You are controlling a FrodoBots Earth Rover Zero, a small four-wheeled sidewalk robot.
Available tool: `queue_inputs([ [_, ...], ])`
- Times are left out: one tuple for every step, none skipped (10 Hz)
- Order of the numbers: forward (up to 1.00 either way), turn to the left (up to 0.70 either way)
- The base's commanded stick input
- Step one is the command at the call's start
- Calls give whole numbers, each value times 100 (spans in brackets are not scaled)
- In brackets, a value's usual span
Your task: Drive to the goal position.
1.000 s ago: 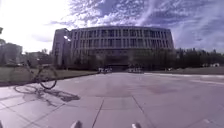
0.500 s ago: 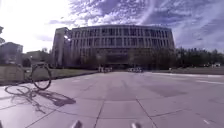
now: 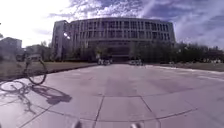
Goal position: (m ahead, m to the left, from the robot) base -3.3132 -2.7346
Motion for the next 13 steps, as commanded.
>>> queue_inputs([
  [0,-65],
  [0,-65],
  [0,-65],
  [0,-65],
  [0,-65],
  [0,-64],
  [0,-65],
  [0,-64],
  [0,-64],
  [0,-64],
  [0,-64],
  [0,-63],
  [0,-62],
])
